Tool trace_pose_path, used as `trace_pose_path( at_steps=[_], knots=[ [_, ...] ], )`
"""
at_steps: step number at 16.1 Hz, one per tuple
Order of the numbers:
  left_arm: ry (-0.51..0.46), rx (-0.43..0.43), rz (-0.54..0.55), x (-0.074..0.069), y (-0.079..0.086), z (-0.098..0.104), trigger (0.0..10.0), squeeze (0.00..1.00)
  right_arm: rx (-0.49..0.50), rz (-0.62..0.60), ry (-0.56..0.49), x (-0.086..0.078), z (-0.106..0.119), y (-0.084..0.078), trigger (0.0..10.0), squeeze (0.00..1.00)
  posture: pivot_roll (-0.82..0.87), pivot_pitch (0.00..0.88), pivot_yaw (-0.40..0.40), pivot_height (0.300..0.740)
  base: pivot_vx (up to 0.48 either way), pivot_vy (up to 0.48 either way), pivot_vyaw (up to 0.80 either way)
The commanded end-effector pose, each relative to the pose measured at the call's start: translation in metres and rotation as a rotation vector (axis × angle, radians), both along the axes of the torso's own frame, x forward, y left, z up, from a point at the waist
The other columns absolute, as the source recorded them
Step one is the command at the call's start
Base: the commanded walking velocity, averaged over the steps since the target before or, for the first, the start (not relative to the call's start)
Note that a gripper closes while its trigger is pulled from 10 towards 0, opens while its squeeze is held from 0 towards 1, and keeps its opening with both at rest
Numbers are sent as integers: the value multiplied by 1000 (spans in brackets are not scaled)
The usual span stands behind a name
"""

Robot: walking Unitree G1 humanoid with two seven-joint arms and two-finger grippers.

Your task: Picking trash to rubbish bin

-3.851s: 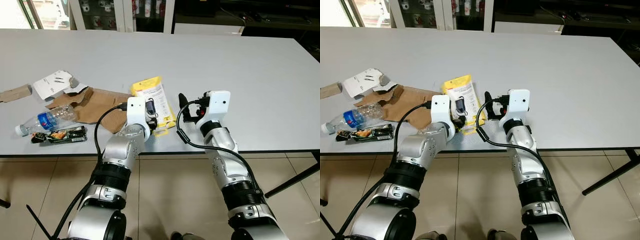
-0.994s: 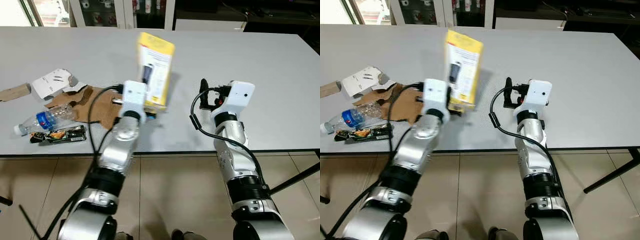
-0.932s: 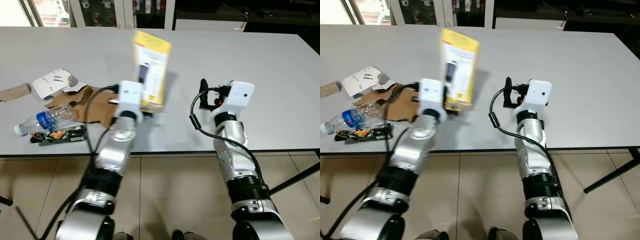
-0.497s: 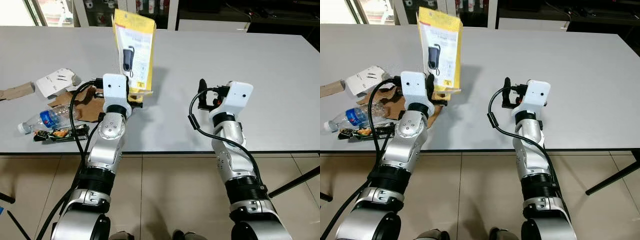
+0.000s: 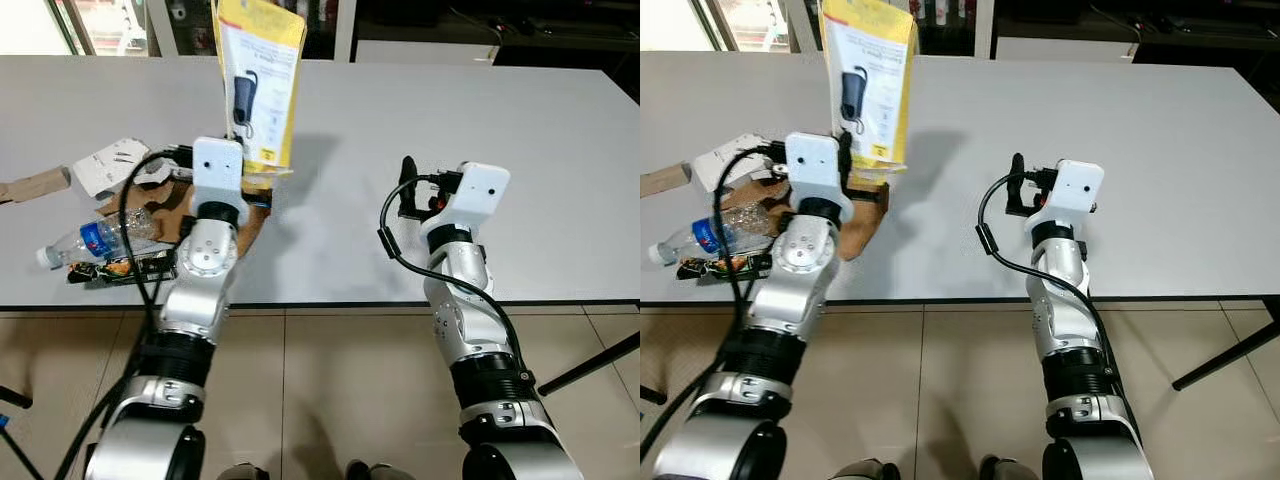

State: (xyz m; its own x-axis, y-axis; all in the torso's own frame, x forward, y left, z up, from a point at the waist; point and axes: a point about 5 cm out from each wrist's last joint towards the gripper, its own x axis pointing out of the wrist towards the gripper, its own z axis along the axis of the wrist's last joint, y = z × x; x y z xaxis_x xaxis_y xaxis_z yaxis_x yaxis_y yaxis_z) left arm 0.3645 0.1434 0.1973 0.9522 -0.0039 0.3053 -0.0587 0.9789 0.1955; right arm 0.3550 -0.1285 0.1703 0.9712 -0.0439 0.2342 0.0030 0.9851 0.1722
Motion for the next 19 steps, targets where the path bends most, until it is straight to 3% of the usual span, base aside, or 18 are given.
trace_pose_path(
  at_steps=[1,8,19],
  knots=[
    [-23,13,0,-2,-2,2,10000,0,-2,-21,-17,-2,2,-5,10000,0,-1,77,-8,740,0,0,0],
    [0,53,75,-14,22,-17,10000,0,-4,-47,-18,-6,-1,-12,10000,0,-1,56,-27,740,0,0,0],
    [10,38,50,-18,9,-23,10000,0,-27,-34,-3,-7,-3,-14,10000,0,-13,28,-42,740,-67,0,0]
  ],
)
